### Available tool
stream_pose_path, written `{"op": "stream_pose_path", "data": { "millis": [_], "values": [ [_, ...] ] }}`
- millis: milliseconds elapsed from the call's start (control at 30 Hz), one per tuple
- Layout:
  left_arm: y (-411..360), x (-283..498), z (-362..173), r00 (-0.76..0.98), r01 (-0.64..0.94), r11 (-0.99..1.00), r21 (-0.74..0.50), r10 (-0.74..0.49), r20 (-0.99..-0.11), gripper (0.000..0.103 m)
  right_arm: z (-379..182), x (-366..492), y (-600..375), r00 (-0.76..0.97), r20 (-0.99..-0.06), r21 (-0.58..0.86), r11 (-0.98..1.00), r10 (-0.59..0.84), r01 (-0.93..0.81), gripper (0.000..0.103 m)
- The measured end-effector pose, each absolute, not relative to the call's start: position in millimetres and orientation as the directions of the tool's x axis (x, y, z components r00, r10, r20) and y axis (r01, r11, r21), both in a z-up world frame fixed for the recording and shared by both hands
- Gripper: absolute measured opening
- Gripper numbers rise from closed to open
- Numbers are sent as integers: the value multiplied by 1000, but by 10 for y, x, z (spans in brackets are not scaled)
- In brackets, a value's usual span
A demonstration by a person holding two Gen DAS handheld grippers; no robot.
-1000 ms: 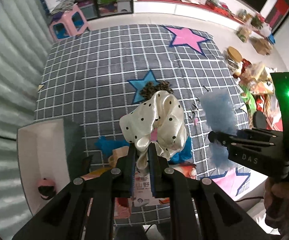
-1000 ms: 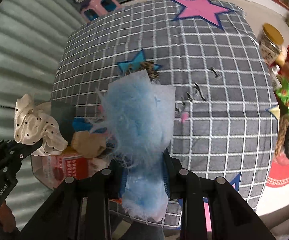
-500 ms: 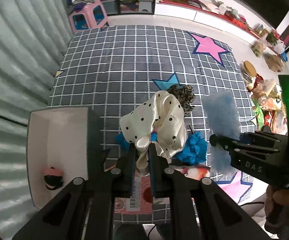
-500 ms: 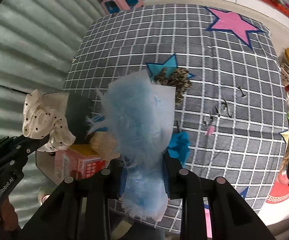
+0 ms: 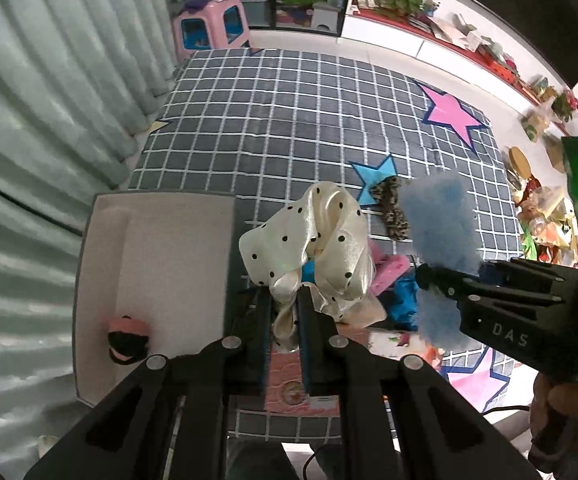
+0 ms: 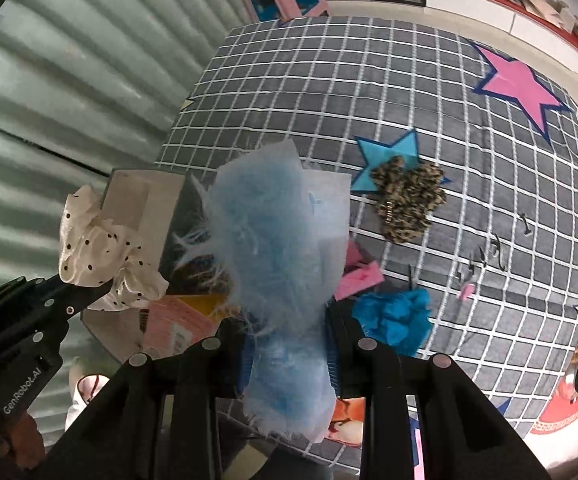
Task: Organize soft objects
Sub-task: 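Lift the scrunchie and blue scarf and carry them over the white box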
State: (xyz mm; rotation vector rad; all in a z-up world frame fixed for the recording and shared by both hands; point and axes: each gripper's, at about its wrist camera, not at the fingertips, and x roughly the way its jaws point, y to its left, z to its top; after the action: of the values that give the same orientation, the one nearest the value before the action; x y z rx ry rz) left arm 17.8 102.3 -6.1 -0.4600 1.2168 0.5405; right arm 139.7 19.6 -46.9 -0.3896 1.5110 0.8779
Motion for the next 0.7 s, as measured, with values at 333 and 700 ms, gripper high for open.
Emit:
{"op": "stream_pose_path", "data": {
  "millis": [333, 700],
  "values": [
    [1377, -140, -74, 264, -638, 768, -64, 140, -954, 13, -407, 1151, 575, -153, -957, 279, 625, 248, -729, 30],
    [1715, -511, -119, 280, -662, 745, -85, 140, -950, 13, -379, 810, 998, -142, -961, 259, 591, 236, -764, 30]
  ]
}}
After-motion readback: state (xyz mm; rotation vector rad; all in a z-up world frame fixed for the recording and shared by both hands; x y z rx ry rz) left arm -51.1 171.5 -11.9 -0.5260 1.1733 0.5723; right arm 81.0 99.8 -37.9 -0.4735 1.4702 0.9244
